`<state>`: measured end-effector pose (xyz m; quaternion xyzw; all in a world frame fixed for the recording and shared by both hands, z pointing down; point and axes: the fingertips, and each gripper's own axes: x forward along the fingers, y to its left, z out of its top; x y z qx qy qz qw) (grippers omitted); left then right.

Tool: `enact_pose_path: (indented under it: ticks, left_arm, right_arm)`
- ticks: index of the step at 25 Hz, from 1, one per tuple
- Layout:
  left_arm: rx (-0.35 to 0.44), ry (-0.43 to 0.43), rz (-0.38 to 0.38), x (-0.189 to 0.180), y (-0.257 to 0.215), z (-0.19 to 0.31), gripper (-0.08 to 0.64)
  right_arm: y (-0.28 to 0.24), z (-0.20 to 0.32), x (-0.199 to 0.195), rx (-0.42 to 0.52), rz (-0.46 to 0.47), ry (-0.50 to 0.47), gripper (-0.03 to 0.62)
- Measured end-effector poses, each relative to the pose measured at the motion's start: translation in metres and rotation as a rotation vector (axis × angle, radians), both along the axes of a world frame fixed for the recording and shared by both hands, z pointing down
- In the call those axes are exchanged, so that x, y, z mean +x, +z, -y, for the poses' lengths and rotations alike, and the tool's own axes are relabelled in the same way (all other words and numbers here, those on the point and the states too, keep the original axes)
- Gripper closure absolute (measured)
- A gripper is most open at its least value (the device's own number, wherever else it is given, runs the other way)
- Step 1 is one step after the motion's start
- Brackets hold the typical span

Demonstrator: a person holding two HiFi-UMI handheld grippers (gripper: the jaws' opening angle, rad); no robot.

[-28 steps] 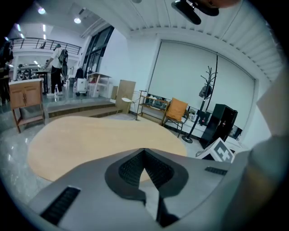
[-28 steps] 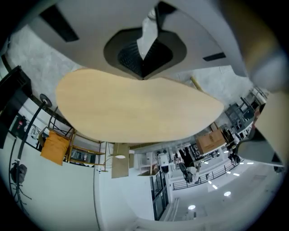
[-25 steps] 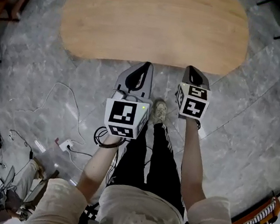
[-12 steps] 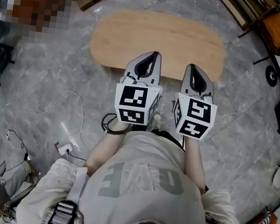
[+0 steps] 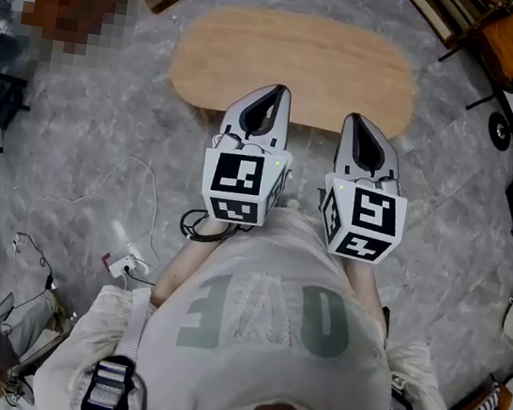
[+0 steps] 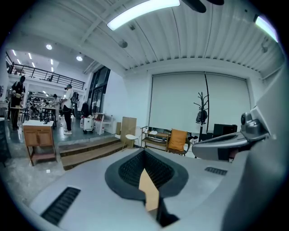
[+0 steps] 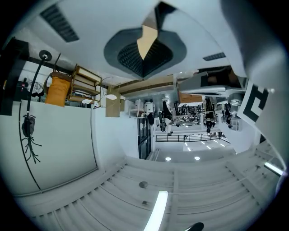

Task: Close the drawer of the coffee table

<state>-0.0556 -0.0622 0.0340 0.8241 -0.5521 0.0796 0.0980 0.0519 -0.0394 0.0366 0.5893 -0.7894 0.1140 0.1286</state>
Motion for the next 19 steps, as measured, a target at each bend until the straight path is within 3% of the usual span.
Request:
enact_pose_path:
  ticks: [19]
  left_arm:
    - [-0.011, -0.015, -0.004, -0.012, 0.004, -0.001, 0.551]
  right_arm:
    - [0.002, -0.004, -0.005, 0.003, -0.011, 0.005, 0.585]
